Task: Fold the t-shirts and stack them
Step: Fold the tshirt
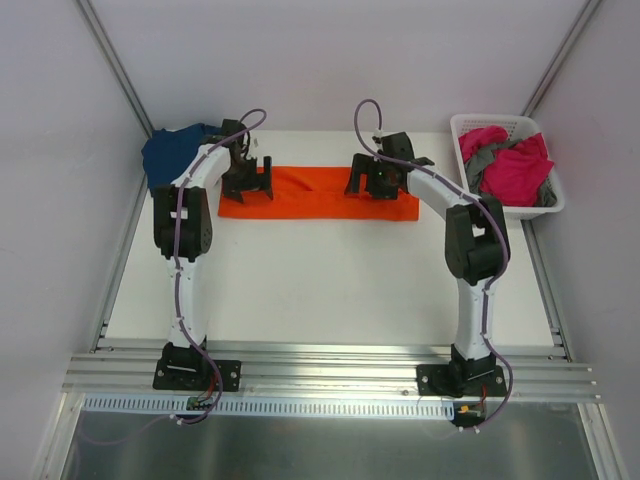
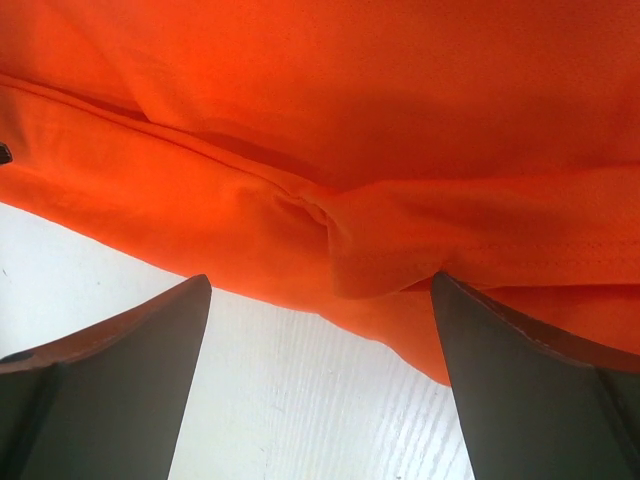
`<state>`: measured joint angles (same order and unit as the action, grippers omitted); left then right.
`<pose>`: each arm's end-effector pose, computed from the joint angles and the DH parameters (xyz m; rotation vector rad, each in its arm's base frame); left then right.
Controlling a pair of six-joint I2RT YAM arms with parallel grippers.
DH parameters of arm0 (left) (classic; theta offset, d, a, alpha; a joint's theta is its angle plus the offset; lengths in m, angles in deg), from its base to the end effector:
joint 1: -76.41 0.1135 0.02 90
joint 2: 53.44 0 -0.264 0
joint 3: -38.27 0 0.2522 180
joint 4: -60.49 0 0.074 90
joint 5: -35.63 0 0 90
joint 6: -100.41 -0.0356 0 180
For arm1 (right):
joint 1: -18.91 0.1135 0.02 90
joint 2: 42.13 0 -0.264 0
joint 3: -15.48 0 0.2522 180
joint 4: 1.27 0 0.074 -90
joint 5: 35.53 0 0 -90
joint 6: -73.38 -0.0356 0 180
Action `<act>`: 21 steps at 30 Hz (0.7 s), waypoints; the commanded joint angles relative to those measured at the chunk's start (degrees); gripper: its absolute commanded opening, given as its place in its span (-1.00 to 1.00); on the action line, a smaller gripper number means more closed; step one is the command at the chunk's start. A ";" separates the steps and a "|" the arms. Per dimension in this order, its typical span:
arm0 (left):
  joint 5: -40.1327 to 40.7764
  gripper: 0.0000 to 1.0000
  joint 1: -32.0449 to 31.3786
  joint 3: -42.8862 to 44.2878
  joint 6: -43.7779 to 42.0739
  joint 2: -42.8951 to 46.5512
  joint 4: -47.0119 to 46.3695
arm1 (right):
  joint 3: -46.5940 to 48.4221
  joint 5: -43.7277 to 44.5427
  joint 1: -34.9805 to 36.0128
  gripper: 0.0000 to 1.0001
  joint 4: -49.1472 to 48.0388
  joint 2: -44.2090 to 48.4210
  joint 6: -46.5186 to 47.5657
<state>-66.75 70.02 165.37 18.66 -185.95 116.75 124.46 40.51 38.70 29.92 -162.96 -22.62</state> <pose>0.4971 -0.0634 0.1886 0.0296 2.6556 -0.3710 0.4501 0.1711 0.2143 -0.4055 2.3143 0.5075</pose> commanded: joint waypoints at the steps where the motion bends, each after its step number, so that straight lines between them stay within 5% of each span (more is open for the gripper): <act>1: -1.68 0.98 -0.02 2.76 0.89 -0.82 0.65 | 3.83 -0.37 0.60 0.93 0.76 -0.98 -1.12; 9: -1.50 0.98 -0.02 1.98 1.15 -1.52 0.74 | 6.29 1.30 0.51 0.93 -0.38 -3.61 -1.12; 21: -2.03 0.98 -0.02 -0.31 0.98 -0.83 0.83 | 26.50 7.36 -1.51 0.93 -2.14 -15.39 1.87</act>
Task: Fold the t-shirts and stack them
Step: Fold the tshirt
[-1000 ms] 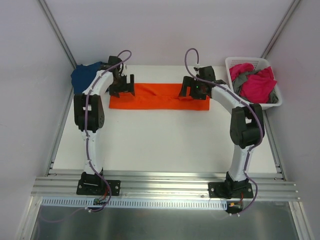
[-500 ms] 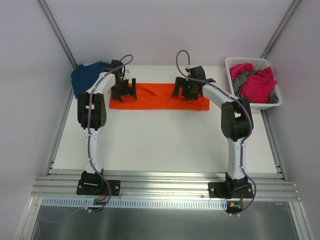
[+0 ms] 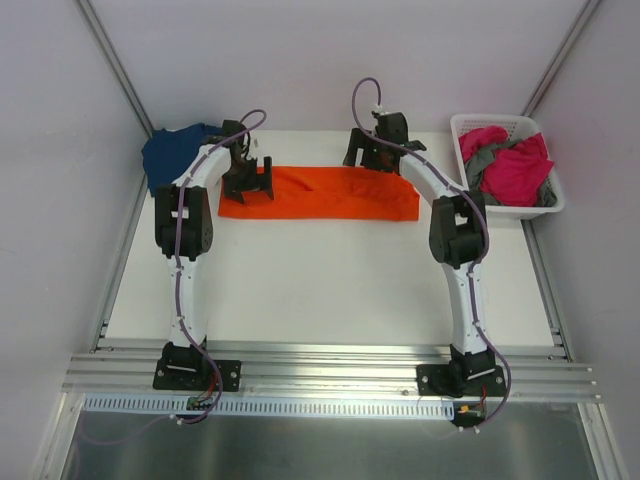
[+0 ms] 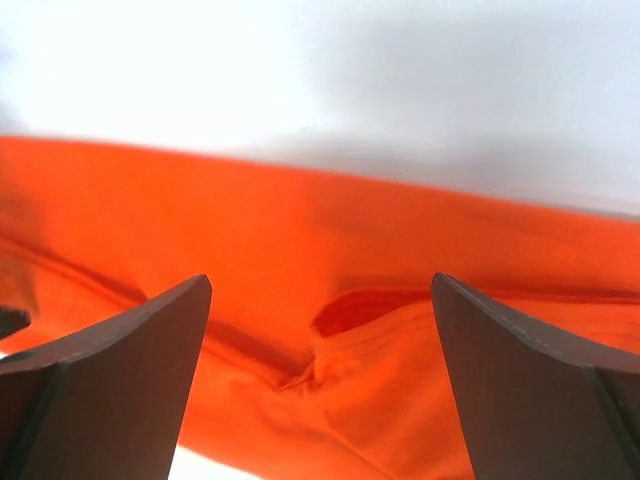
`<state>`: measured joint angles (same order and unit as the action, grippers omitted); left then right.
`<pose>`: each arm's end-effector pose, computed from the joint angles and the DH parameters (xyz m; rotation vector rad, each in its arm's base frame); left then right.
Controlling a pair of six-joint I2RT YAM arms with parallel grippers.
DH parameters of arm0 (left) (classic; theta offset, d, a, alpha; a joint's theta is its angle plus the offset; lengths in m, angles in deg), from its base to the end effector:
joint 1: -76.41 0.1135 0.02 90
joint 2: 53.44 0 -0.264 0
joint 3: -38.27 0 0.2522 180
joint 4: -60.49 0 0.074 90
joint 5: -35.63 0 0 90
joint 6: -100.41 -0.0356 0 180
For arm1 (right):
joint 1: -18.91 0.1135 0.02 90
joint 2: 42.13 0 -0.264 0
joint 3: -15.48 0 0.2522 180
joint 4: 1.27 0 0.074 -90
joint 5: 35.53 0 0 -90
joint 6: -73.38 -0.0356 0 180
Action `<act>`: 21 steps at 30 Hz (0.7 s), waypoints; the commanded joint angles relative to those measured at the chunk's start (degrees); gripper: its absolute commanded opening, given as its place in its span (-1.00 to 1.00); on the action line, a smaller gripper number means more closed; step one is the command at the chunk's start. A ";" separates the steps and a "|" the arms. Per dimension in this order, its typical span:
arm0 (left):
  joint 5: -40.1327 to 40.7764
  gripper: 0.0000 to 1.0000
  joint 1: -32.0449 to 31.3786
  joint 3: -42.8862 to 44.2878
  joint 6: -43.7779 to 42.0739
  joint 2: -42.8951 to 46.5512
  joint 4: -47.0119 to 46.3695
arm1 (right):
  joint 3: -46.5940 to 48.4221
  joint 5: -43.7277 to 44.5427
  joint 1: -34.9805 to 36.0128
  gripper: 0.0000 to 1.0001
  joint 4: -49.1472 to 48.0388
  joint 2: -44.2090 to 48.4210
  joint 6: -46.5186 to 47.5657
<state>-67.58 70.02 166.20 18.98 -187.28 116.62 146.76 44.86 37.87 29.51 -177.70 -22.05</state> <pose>0.5006 -0.0643 0.1820 0.0261 2.6622 -0.3918 0.5176 0.1841 0.2168 -0.3550 2.1759 0.4228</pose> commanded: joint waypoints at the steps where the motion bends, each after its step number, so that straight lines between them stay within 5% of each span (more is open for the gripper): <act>1: -1.11 0.98 -0.02 -1.66 0.65 1.12 0.87 | 4.82 3.97 -0.68 0.93 -2.33 -0.58 2.08; 21: 4.86 0.99 0.59 5.61 -3.22 1.31 0.70 | -15.73 -2.08 -1.21 0.93 1.79 13.58 -3.53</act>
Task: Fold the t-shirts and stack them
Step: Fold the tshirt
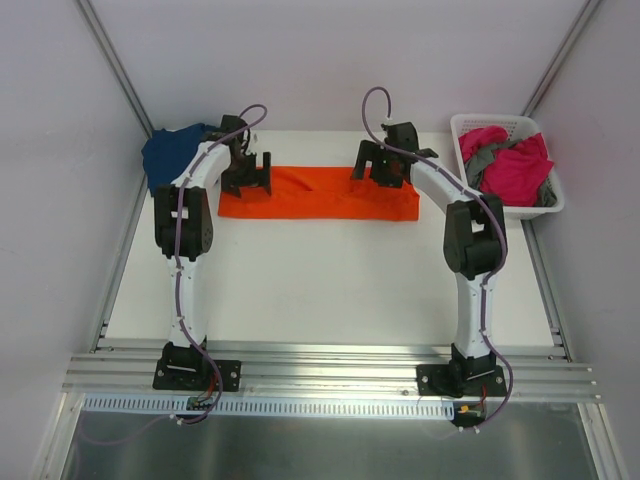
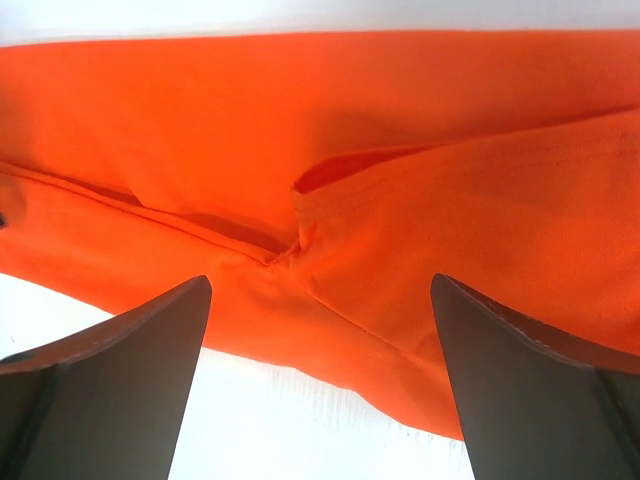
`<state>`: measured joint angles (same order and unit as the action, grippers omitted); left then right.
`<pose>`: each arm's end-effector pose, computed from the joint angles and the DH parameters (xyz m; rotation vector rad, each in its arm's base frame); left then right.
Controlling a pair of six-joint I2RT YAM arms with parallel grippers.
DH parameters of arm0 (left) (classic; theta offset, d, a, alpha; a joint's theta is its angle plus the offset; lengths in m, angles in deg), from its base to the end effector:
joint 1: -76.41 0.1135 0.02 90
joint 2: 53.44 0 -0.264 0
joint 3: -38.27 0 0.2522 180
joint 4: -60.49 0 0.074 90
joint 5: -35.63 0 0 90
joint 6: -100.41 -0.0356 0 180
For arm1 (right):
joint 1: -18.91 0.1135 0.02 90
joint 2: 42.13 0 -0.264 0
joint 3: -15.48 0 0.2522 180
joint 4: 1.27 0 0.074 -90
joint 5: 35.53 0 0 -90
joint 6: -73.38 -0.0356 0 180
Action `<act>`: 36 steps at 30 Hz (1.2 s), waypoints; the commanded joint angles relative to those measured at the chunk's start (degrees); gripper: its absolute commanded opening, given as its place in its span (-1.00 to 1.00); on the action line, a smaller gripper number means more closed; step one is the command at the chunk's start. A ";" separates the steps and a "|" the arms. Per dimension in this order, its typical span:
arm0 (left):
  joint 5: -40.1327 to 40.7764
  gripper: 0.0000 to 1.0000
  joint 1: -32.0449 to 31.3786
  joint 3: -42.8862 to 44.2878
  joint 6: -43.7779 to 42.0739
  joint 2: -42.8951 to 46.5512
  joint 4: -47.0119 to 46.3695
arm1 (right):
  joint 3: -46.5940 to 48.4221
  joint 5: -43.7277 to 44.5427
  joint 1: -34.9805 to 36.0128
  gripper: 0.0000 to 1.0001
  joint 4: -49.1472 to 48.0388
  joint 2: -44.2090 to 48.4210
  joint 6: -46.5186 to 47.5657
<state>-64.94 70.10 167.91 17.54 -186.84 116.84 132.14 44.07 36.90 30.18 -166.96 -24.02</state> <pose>0.5036 -0.0623 0.1943 0.0461 2.6271 -0.3234 0.4778 0.1619 0.2248 -0.3082 2.2658 0.4390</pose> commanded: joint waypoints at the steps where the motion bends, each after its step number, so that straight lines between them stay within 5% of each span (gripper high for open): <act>1: 2.39 0.98 0.59 4.53 -2.04 0.60 0.57 | -1.20 -1.21 -0.42 0.93 1.38 2.58 -1.57; 21: 2.39 0.98 2.17 10.07 -2.48 -6.60 -0.14 | 2.58 0.55 -1.12 0.93 1.82 -5.06 -1.21; 36: -5.33 0.98 2.97 -6.70 -0.90 1.56 3.20 | 10.83 -0.06 -3.93 0.93 2.08 -10.60 -3.85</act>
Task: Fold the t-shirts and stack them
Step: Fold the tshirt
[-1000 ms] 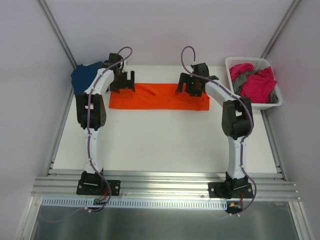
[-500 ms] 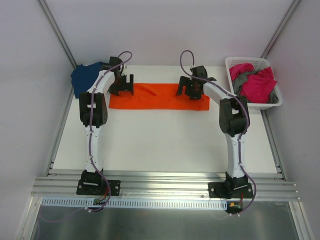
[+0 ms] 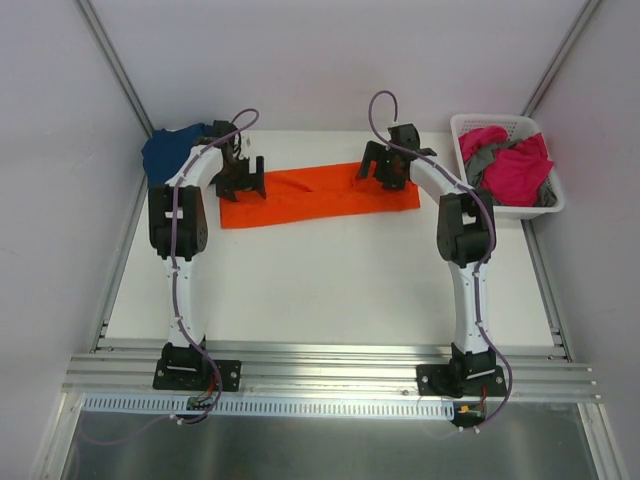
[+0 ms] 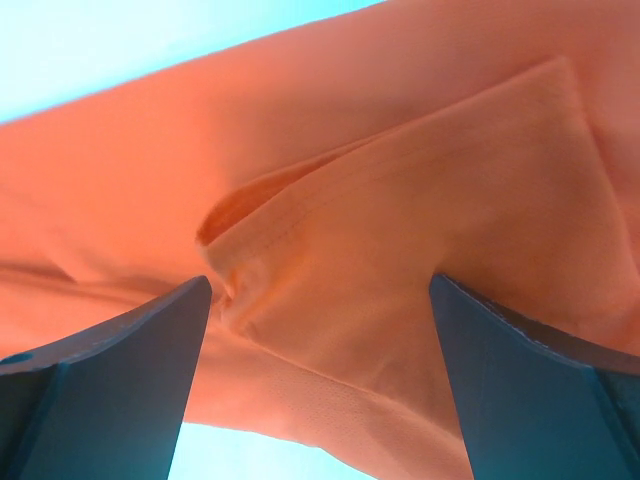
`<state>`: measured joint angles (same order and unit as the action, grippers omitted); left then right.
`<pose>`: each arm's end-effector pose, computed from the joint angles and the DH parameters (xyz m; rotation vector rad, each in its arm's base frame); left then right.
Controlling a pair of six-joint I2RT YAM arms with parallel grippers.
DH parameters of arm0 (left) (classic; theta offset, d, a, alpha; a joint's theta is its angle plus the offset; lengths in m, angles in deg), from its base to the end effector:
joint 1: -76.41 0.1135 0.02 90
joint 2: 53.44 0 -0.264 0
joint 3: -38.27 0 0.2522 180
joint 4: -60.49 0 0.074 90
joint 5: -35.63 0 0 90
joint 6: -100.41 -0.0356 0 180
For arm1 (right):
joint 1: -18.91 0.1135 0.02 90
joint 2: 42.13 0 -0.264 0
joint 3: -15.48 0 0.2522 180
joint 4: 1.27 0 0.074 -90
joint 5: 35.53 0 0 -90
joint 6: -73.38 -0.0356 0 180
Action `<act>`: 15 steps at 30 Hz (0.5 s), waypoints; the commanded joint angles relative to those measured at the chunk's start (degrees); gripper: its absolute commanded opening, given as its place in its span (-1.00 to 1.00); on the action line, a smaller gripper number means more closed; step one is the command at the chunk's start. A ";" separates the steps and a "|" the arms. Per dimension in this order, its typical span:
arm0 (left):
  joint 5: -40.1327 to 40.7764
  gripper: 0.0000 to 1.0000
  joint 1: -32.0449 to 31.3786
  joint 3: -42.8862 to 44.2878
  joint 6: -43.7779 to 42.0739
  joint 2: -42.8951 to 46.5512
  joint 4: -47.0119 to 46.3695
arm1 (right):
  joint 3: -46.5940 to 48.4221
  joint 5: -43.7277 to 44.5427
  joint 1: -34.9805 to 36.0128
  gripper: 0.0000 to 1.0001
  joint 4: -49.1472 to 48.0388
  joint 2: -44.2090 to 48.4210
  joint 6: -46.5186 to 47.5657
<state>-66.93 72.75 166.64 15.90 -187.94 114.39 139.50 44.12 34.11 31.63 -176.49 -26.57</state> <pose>0.5086 -0.0403 0.1807 0.0353 2.6182 -0.3430 0.5118 0.1457 0.1823 -0.1994 2.3413 0.4285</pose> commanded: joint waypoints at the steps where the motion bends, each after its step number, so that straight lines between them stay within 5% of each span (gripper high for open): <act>1: -3.70 0.98 0.32 -6.84 0.83 3.27 5.91 | 4.52 -0.28 -1.23 0.93 0.55 -1.42 -1.47; 15: -12.23 0.98 -6.35 -33.48 2.06 19.09 7.85 | 13.92 -3.54 -2.11 0.93 -2.43 -9.24 -4.81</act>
<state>-76.39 68.07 137.66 17.26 -170.45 117.49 149.56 41.10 32.25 30.64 -183.31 -29.94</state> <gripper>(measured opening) 0.991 0.966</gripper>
